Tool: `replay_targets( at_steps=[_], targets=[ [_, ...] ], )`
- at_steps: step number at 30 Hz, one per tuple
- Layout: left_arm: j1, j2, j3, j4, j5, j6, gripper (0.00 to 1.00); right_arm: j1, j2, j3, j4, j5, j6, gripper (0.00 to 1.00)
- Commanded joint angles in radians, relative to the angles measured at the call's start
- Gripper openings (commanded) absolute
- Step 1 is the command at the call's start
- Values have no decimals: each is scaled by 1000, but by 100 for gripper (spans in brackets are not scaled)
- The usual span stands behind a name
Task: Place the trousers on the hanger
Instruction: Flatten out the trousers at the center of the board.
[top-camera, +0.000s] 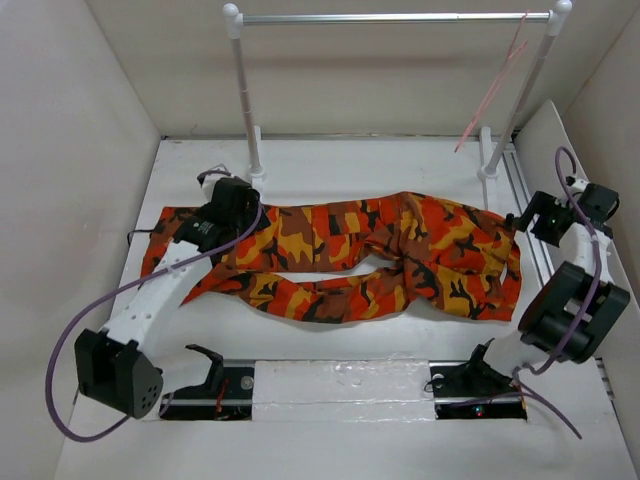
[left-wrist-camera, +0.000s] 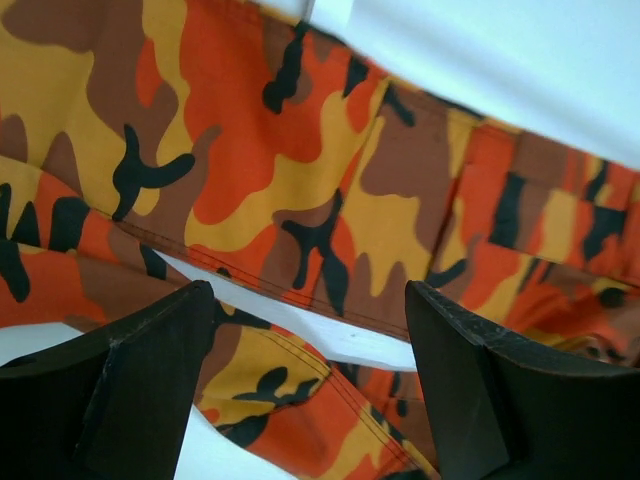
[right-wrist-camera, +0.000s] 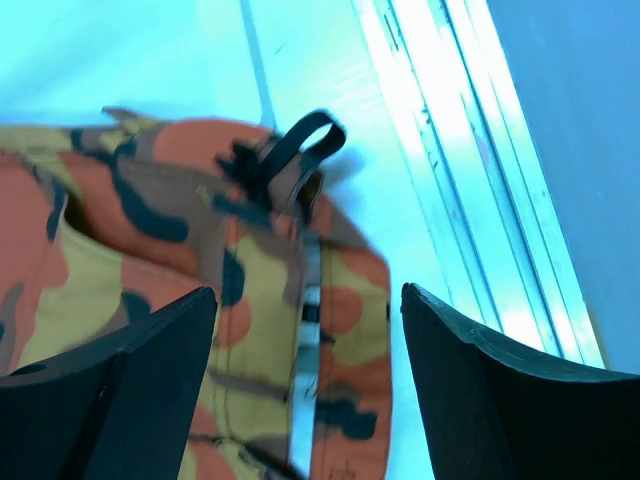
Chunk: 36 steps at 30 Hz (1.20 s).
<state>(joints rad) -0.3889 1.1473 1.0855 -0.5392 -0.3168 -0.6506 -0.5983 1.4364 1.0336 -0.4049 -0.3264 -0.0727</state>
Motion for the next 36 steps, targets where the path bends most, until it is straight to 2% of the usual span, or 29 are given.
replay_targets(
  at_steps=[1, 3, 4, 8, 13, 18, 19, 20, 22, 23, 25, 30, 34, 35, 36],
  targets=[
    [25, 17, -41, 175, 22, 37, 74, -32, 88, 97, 112, -109, 11, 80],
    [60, 45, -61, 208, 60, 43, 74, -41, 174, 118, 110, -157, -10, 81],
    [61, 63, -73, 235, 86, 43, 74, -67, 194, 106, 161, -222, -19, 81],
    [61, 40, -146, 311, 128, 36, 74, -77, 248, 89, 209, -307, -41, 81],
    [70, 46, -194, 331, 125, 28, 74, -77, 343, 80, 236, -339, -50, 80],
    [79, 91, -194, 352, 105, 28, 73, -67, 358, 100, 327, -413, 0, 59],
    [91, 115, -191, 360, 108, 26, 73, -67, 364, 115, 327, -427, 16, 49],
    [107, 130, -182, 363, 116, 26, 73, -67, 371, 131, 327, -439, 22, 33],
    [122, 170, -170, 364, 120, 26, 73, -67, 366, 166, 339, -442, 52, 16],
    [131, 183, -156, 360, 120, 26, 73, -67, 363, 180, 356, -444, 65, 0],
    [160, 210, -147, 367, 110, 28, 73, -67, 358, 224, 373, -432, 121, 0],
    [243, 256, -131, 360, 111, 9, 75, -43, 386, 379, 356, -274, 152, 0],
    [332, 310, -98, 343, 104, 6, 75, 5, 494, 522, 341, -149, 168, 0],
    [344, 322, -90, 335, 88, 6, 76, 14, 513, 548, 331, -88, 166, 2],
    [358, 334, -82, 326, 81, 5, 77, 14, 533, 592, 333, -68, 157, 11]
  ],
)
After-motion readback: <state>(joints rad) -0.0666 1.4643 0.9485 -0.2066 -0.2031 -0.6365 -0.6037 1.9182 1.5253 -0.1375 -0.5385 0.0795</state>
